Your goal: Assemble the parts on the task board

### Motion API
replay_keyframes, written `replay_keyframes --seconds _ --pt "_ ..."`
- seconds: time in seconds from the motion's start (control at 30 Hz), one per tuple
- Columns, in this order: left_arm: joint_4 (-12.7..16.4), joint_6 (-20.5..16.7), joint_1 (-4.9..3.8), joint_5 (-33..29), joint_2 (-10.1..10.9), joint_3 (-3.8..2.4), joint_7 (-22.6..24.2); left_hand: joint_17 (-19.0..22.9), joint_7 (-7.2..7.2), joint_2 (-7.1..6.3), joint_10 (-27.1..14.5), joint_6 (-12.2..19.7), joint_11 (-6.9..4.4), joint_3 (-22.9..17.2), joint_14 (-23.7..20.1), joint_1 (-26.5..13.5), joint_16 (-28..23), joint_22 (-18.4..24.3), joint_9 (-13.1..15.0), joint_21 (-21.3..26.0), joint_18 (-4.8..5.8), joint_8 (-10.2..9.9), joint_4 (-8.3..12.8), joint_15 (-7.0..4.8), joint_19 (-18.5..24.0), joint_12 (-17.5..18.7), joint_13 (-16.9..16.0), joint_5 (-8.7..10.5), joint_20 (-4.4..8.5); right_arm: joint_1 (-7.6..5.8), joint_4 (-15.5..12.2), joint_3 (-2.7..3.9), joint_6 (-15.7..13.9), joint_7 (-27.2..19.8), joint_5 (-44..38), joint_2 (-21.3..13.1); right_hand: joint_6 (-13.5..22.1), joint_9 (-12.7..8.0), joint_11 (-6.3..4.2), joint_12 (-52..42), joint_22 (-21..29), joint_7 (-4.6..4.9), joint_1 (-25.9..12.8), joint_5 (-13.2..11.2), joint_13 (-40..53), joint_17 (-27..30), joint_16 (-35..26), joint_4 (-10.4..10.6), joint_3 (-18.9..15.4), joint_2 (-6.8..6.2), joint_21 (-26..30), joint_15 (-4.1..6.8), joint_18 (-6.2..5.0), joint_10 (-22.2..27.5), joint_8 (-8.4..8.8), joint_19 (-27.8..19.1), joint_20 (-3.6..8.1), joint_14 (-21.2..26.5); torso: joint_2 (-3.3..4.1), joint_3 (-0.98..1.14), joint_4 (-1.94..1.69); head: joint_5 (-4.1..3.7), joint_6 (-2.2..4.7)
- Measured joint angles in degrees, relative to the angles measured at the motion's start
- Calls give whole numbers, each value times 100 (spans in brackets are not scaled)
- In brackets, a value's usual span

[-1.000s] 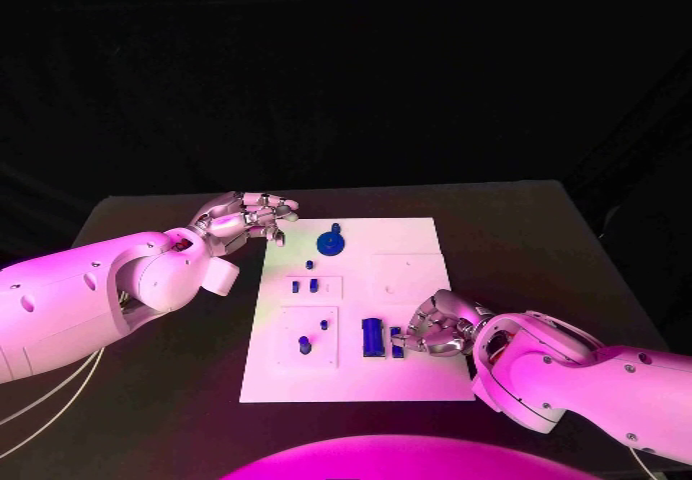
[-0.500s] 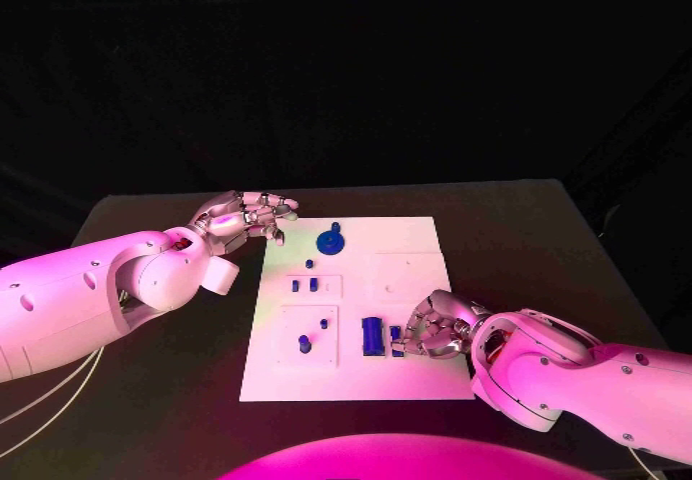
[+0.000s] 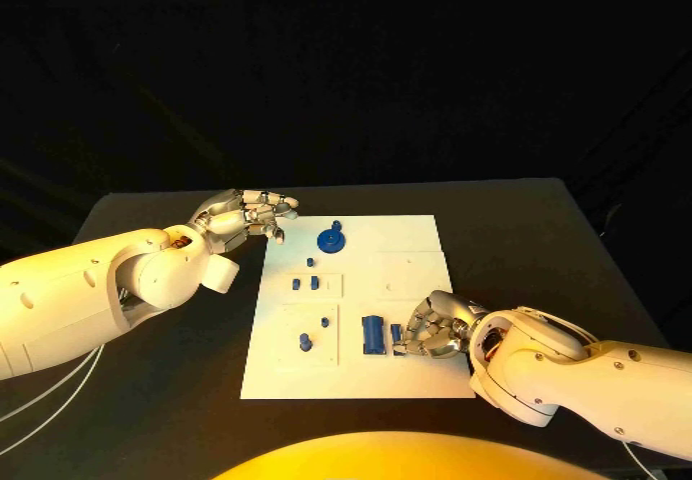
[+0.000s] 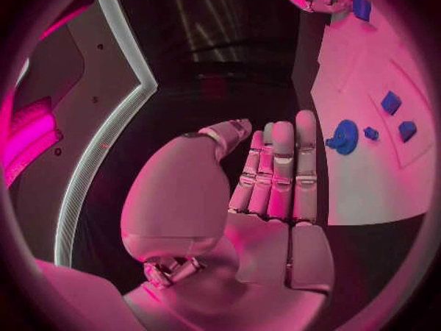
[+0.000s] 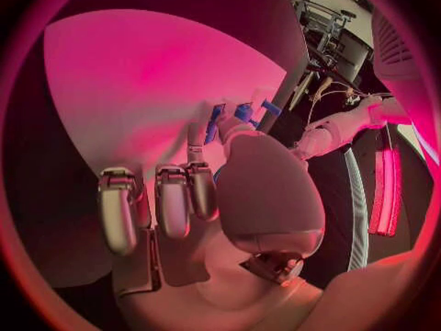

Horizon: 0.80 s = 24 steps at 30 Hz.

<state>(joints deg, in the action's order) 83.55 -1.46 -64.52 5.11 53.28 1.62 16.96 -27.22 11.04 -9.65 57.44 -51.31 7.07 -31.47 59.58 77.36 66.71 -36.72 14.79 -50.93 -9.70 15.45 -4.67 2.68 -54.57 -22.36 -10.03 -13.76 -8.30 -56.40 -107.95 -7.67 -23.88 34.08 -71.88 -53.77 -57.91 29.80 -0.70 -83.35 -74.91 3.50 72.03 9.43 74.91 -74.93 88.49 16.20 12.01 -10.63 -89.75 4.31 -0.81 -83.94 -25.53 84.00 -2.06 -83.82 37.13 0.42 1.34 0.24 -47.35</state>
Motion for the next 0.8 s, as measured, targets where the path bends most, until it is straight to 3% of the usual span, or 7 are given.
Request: replay_keyframes --seconds 0.53,0.6,0.73,0.8 --pt "-20 0 0 0 -11 0 -7 0 0 0 0 0 0 0 0 0 0 -1 0 0 -1 0 0 0 0 0 0 0 0 9 -15 0 -156 -144 -3 -68 -9 -28 0 0 -4 -9 29 1 0 1 0 47 -112 29 0 0 0 0 66 0 0 0 -4 3 4 25 19" --pt "-28 0 0 0 -15 0 -7 0 0 0 0 0 0 0 0 0 0 -1 0 0 0 0 0 0 0 0 0 0 0 -2 -22 14 -217 -227 21 -100 42 -44 0 13 -4 42 29 1 0 1 0 43 -187 29 0 0 0 0 95 0 0 0 -8 2 4 20 29" --pt "-38 -10 0 -14 -47 0 -6 -1 0 23 0 0 0 0 0 -23 0 6 0 0 0 0 0 0 0 0 0 0 0 -176 94 57 -396 -642 230 -125 210 -107 93 99 -4 146 61 1 -1 1 -63 42 -456 -3 0 -63 0 -9 255 0 -3 -20 -23 -8 14 7 83" --pt "-43 -21 1 -24 -75 1 0 -1 0 23 0 0 0 0 0 -23 0 6 0 0 0 0 0 0 0 0 0 0 0 -292 213 67 -476 -932 427 -128 310 -134 136 164 -4 186 106 -97 0 1 -66 46 -591 27 22 -106 0 -8 339 0 -64 -20 -36 -17 17 1 115"
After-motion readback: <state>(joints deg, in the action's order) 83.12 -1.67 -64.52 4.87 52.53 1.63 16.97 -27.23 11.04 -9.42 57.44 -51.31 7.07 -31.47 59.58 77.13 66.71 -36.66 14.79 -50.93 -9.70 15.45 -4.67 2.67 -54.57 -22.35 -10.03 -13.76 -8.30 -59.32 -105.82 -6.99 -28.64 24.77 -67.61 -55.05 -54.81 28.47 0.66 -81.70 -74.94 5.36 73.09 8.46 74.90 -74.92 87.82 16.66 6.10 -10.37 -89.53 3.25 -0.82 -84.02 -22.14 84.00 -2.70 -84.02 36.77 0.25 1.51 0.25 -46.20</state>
